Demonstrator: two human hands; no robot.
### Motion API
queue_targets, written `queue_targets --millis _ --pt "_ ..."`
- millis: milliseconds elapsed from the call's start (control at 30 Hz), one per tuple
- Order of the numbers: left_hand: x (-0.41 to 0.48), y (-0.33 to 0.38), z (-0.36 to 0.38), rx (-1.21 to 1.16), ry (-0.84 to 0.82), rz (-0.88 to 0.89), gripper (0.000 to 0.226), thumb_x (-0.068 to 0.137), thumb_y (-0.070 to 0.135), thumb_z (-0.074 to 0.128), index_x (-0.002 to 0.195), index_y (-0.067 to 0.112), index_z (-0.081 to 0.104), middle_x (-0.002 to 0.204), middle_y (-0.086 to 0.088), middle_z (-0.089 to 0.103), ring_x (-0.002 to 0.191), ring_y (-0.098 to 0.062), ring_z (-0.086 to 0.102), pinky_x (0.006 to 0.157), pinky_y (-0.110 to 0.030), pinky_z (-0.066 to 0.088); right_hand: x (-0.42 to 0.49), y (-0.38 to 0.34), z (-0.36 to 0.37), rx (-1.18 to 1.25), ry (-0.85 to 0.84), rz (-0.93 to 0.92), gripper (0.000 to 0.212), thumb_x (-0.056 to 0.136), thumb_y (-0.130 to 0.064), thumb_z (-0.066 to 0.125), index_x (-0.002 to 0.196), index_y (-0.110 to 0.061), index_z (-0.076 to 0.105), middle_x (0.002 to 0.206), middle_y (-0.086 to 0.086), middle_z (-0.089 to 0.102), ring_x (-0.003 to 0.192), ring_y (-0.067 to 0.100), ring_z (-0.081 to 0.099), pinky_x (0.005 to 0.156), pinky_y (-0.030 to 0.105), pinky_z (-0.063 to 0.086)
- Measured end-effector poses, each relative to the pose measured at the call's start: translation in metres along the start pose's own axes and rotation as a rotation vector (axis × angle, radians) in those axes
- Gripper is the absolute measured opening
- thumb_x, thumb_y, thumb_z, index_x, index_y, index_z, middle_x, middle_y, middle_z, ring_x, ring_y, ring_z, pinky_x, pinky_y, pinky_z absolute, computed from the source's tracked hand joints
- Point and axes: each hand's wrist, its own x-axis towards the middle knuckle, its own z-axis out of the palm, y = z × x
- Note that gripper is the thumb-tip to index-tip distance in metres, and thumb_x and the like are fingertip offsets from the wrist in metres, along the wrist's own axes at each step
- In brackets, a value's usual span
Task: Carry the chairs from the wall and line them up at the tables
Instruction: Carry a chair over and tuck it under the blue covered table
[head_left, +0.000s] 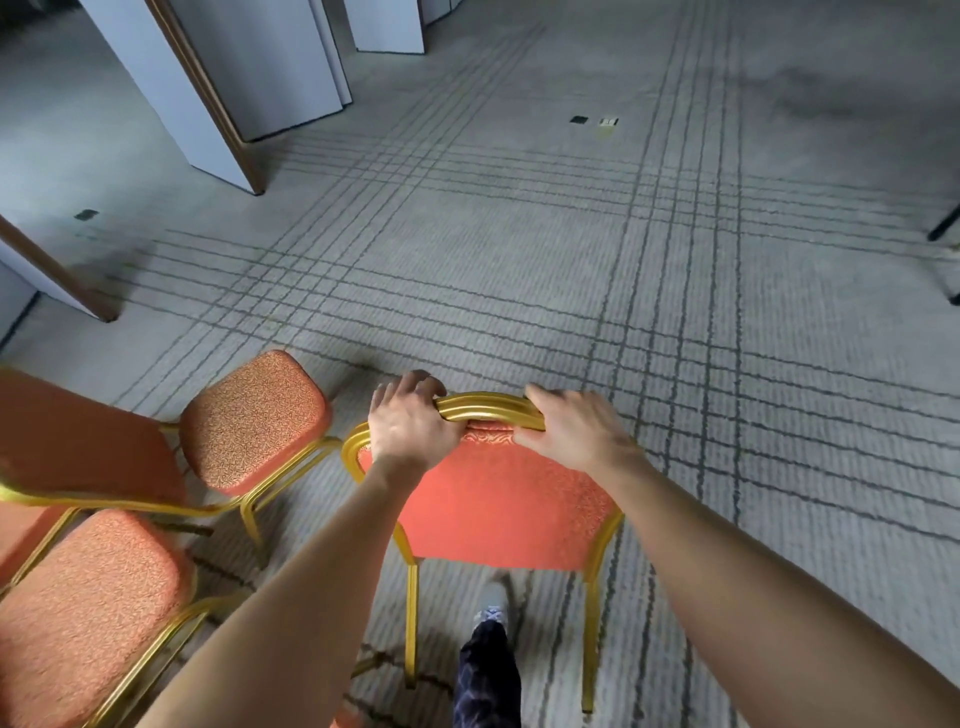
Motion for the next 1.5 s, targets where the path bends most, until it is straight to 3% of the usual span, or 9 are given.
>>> queue_targets --millis 233,400,533,633,800,900,1067,1267,1500 --pt "0.081 0.018 -0.004 0.078 -0.112 -0.017 0.037 0.080 0.057 0.055 0.091 0.024 0.067 0.093 -0.005 0.073 0.094 -0.035 0.069 0.076 -0.036 0.046 0.065 0.015 -0.001 0.047 0.058 0.248 0.047 0.088 -0.063 0.061 0.111 -0.022 0.059 0.091 0.001 0.073 0.087 0.025 0.071 0.071 0.033 0.047" --pt "0.099 0.011 0.000 0.029 -0.067 0.010 0.040 0.075 0.062 0.054 0.084 0.025 0.067 0.087 -0.001 0.074 0.089 -0.031 0.070 0.072 -0.032 0.047 0.077 0.008 0.019 0.032 0.282 0.384 0.042 0.070 -0.058 0.079 0.069 -0.023 0.055 0.058 -0.008 0.059 0.050 0.012 0.054 0.051 0.023 0.042" --pt "0.096 0.014 0.000 -0.045 -0.074 0.022 0.038 0.067 0.059 0.057 0.073 0.023 0.064 0.075 0.003 0.071 0.077 -0.027 0.070 0.063 -0.029 0.041 0.072 0.013 0.022 0.057 0.337 0.430 0.043 0.071 -0.063 0.073 0.063 -0.024 0.056 0.052 -0.013 0.053 0.046 0.009 0.046 0.050 0.020 0.031" --pt "0.090 0.014 0.000 -0.140 -0.054 0.053 0.026 0.063 0.047 0.069 0.060 0.026 0.054 0.063 0.004 0.066 0.064 -0.025 0.066 0.057 -0.025 0.034 0.069 0.016 0.021 0.085 0.375 0.398 0.042 0.068 -0.063 0.071 0.061 -0.023 0.059 0.049 -0.012 0.054 0.043 0.010 0.050 0.047 0.020 0.039" --pt "0.092 0.033 -0.001 -0.150 -0.064 0.137 0.032 0.060 0.048 0.063 0.054 0.020 0.048 0.053 0.003 0.058 0.057 -0.026 0.061 0.053 -0.025 0.030 0.053 0.029 0.008 0.041 0.312 0.453 0.042 0.065 -0.067 0.068 0.063 -0.026 0.056 0.051 -0.012 0.054 0.049 0.014 0.059 0.056 0.022 0.044" --pt "0.113 0.061 -0.009 -0.111 -0.120 0.209 0.039 0.071 0.052 0.067 0.055 0.022 0.047 0.059 0.006 0.061 0.064 -0.025 0.065 0.058 -0.027 0.033 0.049 0.044 -0.009 0.045 0.320 0.544 0.045 0.072 -0.069 0.054 0.061 -0.026 0.049 0.048 -0.013 0.045 0.045 0.010 0.048 0.055 0.023 0.037" --pt "0.134 0.118 -0.017 -0.134 -0.129 0.332 0.046 0.070 0.050 0.072 0.051 0.023 0.039 0.055 0.005 0.057 0.062 -0.024 0.062 0.059 -0.028 0.036 0.035 0.087 -0.039 0.023 0.471 0.587 0.049 0.077 -0.064 0.060 0.054 -0.023 0.048 0.043 -0.014 0.039 0.038 0.005 0.034 0.048 0.020 0.029" --pt "0.161 0.235 0.003 -0.124 -0.114 0.526 0.042 0.071 0.055 0.070 0.058 0.018 0.055 0.049 0.010 0.039 0.055 -0.017 0.048 0.058 -0.027 0.030 0.002 0.179 -0.067 -0.032 0.488 0.776 0.055 0.069 -0.059 0.080 0.055 -0.021 0.042 0.043 -0.006 0.043 0.038 0.022 0.044 0.045 0.027 0.037" --pt "0.169 0.371 0.031 -0.254 -0.126 0.731 0.055 0.069 0.059 0.072 0.053 0.014 0.046 0.042 0.003 0.046 0.043 -0.013 0.048 0.049 -0.026 0.034 -0.055 0.278 -0.091 -0.070 0.536 0.947 0.055 0.070 -0.052 0.080 0.054 -0.016 0.043 0.043 -0.009 0.030 0.036 0.024 0.042 0.044 0.024 0.034"
